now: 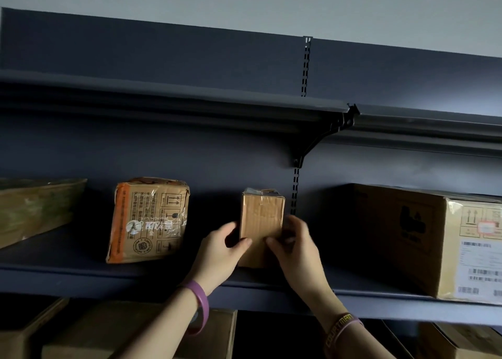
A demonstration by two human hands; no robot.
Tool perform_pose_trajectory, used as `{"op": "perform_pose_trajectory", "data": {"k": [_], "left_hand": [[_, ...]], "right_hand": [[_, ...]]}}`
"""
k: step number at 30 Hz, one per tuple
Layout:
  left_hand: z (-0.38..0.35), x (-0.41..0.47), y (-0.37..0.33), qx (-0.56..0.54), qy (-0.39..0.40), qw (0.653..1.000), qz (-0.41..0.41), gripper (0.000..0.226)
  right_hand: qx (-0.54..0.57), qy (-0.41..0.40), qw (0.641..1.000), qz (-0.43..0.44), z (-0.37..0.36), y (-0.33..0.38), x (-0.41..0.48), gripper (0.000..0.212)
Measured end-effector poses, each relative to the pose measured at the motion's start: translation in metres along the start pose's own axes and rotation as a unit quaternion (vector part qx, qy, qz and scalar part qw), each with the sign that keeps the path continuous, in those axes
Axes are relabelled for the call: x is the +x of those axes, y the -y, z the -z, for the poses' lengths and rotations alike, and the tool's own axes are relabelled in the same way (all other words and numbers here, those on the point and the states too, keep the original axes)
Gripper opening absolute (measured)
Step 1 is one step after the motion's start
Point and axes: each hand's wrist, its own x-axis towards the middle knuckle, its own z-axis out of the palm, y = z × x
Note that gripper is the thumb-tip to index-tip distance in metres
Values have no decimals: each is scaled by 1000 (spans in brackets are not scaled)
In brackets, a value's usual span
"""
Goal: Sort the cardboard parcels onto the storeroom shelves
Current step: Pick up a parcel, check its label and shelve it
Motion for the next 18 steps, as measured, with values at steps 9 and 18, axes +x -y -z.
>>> {"op": "perform_pose_trajectory", "data": {"k": [9, 18], "left_hand": [[47, -26, -20, -88, -108, 985, -101, 34], [162, -6, 17, 64, -237, 968, -57, 51]], "right_hand": [[73, -2, 986, 150, -32, 50, -33, 26], [124, 137, 981, -62, -121, 99, 1, 66]]}}
